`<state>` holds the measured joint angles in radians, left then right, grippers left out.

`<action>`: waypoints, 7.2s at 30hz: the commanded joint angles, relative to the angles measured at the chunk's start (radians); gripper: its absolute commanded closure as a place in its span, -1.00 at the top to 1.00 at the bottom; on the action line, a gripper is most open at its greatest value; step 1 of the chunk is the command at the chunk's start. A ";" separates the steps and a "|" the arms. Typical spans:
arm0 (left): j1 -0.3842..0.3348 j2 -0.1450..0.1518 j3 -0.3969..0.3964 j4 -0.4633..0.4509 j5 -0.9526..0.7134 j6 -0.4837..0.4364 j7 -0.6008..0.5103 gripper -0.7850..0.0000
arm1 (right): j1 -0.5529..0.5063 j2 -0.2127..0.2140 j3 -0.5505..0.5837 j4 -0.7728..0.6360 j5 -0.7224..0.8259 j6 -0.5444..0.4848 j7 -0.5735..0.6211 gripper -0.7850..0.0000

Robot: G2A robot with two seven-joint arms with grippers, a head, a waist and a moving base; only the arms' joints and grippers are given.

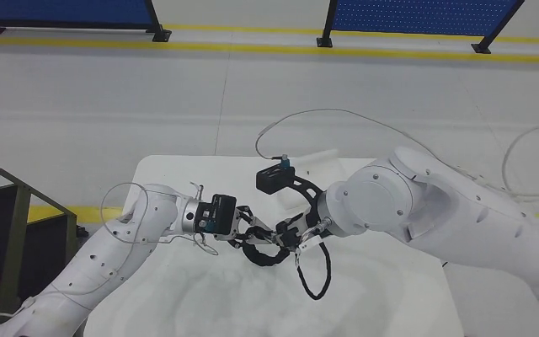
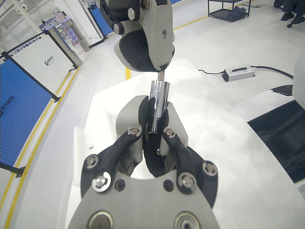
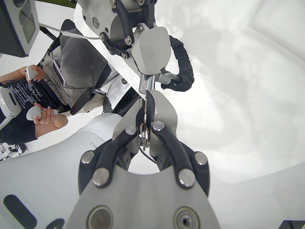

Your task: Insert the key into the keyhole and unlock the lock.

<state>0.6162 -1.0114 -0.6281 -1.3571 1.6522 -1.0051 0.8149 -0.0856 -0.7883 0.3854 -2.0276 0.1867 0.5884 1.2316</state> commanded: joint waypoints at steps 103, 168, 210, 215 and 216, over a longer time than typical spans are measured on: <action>-0.039 0.004 0.079 0.104 -0.141 -0.002 -0.002 -1.00 | -0.385 -0.052 0.284 0.168 0.071 -0.147 -0.350 -1.00; 0.054 0.065 -0.175 0.189 -0.127 -0.001 -0.022 -1.00 | -0.470 -0.102 0.398 0.373 0.095 -0.228 -0.066 -0.29; 0.174 0.214 -0.358 0.047 -0.157 -0.007 -0.007 -1.00 | -0.280 -0.289 -0.146 0.140 -0.632 -0.256 0.235 -1.00; 0.174 0.214 -0.358 0.047 -0.157 -0.007 -0.007 -1.00 | -0.310 -0.286 -0.152 0.137 -0.654 -0.288 0.200 -1.00; 0.174 0.214 -0.358 0.047 -0.157 -0.007 -0.007 -1.00 | -0.318 -0.288 -0.157 0.126 -0.666 -0.318 0.182 -1.00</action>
<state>0.7901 -0.7973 -0.9861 -1.3104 1.4947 -1.0123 0.8077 -0.3934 -1.0751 0.2351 -1.8912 -0.4664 0.3037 1.4293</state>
